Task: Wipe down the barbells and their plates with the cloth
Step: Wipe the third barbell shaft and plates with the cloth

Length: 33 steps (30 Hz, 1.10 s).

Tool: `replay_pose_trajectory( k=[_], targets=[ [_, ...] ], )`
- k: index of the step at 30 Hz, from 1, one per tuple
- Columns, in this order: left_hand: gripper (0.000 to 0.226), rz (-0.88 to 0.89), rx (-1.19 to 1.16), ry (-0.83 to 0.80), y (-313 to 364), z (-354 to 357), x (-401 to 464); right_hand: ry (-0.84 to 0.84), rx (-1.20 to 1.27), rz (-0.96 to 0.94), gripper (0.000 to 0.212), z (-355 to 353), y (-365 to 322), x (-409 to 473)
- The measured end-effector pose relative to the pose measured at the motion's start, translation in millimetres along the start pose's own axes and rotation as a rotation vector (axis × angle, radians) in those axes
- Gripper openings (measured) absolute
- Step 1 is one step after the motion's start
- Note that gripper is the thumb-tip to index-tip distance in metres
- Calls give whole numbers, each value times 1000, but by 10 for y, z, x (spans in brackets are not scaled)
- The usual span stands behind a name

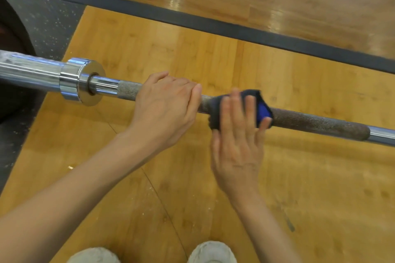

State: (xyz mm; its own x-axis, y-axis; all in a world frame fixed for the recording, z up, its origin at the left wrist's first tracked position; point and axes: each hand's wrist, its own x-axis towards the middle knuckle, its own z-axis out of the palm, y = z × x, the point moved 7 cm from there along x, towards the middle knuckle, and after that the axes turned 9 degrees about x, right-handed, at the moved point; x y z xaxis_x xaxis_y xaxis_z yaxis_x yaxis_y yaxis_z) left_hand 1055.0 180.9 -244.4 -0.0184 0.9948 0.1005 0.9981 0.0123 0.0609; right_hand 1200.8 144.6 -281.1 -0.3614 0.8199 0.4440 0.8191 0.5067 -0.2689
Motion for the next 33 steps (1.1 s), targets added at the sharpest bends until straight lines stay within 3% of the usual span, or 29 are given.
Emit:
replay_pose_trajectory(
  k=[4,6,9,17,19,22,23,27,29,33],
  targets=[
    [72,-10,21,-70,-33,46,142,87,78,137,54,-49,144,28],
    [77,-19,16,-79,-43,55,189,47,140,75,53,82,-67,91],
    [81,-30,4,-94,-47,51,247,47,45,-31,51,145,-82,211],
    [66,-47,-27,-62,-75,73,258,82,30,-71,39,-61,-28,649],
    [65,-52,-32,-54,-73,81,247,27,-46,20,41,-105,-25,934],
    [63,-52,-38,-36,-67,70,231,-292,-148,241,52,60,99,1171],
    [62,-49,-41,-29,-65,60,220,-291,-148,236,53,57,95,1116],
    [58,-44,-55,41,-45,28,149,7,10,63,43,-132,-35,630],
    [54,-34,-70,84,-39,23,107,39,-28,56,40,-108,-47,718],
    [48,-2,-84,162,4,-21,-1,-433,-147,160,40,88,2,1135]
  ],
)
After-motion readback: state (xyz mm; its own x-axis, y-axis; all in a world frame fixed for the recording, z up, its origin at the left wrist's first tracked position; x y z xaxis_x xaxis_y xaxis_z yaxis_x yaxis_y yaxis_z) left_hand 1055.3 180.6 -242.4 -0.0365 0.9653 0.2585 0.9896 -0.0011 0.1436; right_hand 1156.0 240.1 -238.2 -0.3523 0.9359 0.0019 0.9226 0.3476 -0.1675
